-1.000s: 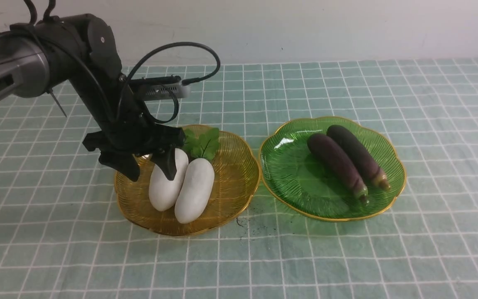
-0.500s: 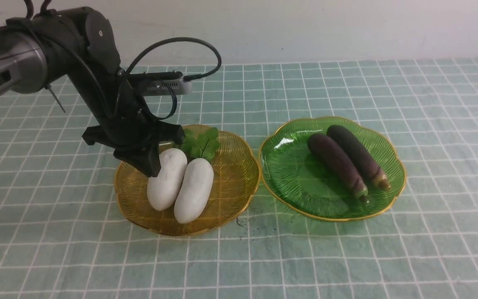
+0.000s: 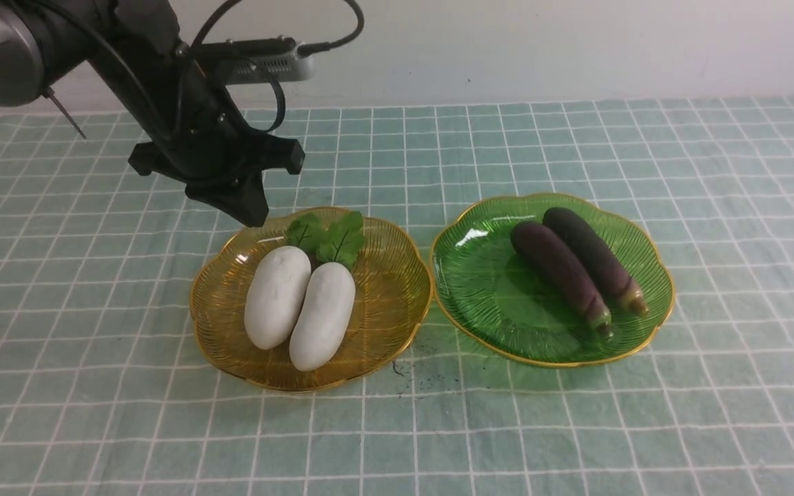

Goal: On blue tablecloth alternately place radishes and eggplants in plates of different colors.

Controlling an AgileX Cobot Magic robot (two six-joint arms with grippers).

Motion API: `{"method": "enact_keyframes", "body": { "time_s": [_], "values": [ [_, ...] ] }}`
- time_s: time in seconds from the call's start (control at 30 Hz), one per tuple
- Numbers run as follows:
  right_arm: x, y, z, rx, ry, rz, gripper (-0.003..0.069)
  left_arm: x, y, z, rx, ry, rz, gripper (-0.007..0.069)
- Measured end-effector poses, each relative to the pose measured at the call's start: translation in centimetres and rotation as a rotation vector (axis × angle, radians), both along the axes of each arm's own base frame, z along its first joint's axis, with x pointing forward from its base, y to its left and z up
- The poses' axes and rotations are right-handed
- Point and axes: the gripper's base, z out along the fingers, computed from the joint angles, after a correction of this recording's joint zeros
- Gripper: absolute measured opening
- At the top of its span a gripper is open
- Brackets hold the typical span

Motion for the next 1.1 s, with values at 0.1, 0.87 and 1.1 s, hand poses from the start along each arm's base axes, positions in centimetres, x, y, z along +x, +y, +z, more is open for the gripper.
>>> {"method": "enact_keyframes", "body": {
  "time_s": [0.1, 0.87, 1.1],
  "values": [
    [0.0, -0.2, -1.9, -0.001, -0.004, -0.041, -0.0015, 0.0, 0.0, 0.2, -0.001, -0.005, -0.001, -0.0008],
    [0.8, -1.4, -7.5, -0.06, 0.11, -0.26, -0.0015, -11.3, 2.2, 17.2, -0.089, -0.458, -0.006, -0.0008],
    [0.8, -1.4, -7.5, -0.038, 0.113, -0.269, -0.0015, -17.7, 3.6, 16.8, -0.038, -0.471, -0.05, -0.0008]
  ]
}}
